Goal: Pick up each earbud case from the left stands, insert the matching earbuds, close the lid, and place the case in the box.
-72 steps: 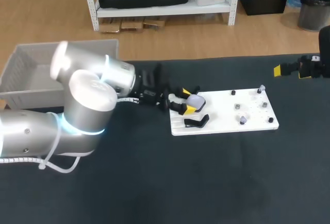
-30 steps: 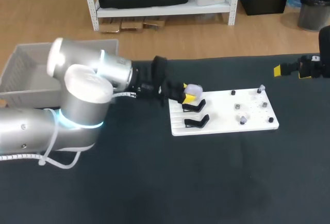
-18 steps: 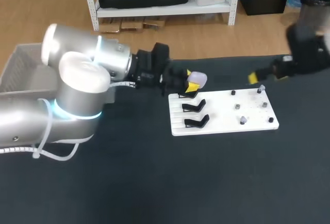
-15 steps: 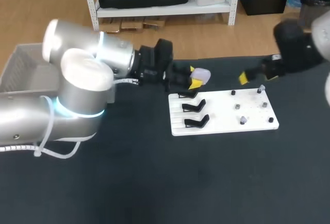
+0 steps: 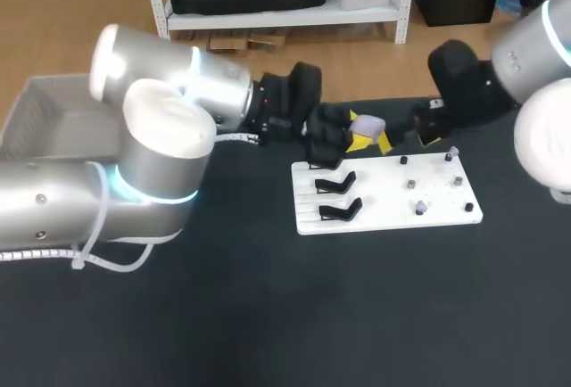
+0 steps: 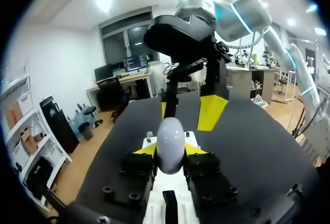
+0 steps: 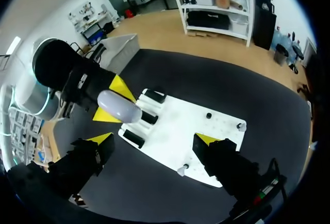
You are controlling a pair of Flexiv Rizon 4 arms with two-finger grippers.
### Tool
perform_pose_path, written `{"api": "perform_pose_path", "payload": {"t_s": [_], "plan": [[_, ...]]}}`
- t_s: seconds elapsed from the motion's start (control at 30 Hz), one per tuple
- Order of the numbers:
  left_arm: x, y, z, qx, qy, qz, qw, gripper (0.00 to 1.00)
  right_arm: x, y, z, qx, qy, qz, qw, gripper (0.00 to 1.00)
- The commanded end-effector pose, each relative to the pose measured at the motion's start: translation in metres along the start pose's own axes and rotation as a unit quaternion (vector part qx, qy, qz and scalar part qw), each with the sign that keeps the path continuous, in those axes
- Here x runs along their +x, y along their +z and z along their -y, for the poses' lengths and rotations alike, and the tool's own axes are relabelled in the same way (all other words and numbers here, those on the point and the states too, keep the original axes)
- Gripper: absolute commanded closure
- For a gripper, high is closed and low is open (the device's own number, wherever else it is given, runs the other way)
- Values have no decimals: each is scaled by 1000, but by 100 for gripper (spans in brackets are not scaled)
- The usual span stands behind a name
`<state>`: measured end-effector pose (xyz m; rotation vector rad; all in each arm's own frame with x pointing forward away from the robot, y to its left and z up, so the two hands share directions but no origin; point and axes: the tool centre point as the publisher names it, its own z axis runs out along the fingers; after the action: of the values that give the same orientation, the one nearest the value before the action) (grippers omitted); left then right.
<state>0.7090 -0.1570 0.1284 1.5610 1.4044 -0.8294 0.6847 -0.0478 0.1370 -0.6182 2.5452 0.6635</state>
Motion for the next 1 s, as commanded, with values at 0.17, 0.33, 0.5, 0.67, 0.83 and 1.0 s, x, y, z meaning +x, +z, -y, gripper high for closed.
{"api": "perform_pose_path", "payload": {"t_s": [0.17,0.33,0.5,0.67,0.83,1.0], "plan": [[4,4,6,5,-3,2,1000,100,-7,1,0,-5,-5,-5,1000,0],[4,3,10,7,-4,8,1000,100,-8,1,1,-2,-4,-5,1000,0],[0,2,16,11,-3,16,1000,100,-11,-1,3,1,-4,-3,1000,0],[0,1,22,14,-2,20,1000,100,-15,-5,5,8,-7,1,1000,0],[4,-1,24,17,-23,49,998,100,-14,-16,14,46,-18,-9,999,0],[2,-6,22,19,-40,107,993,100,-9,-30,39,94,-20,-33,995,0]]}}
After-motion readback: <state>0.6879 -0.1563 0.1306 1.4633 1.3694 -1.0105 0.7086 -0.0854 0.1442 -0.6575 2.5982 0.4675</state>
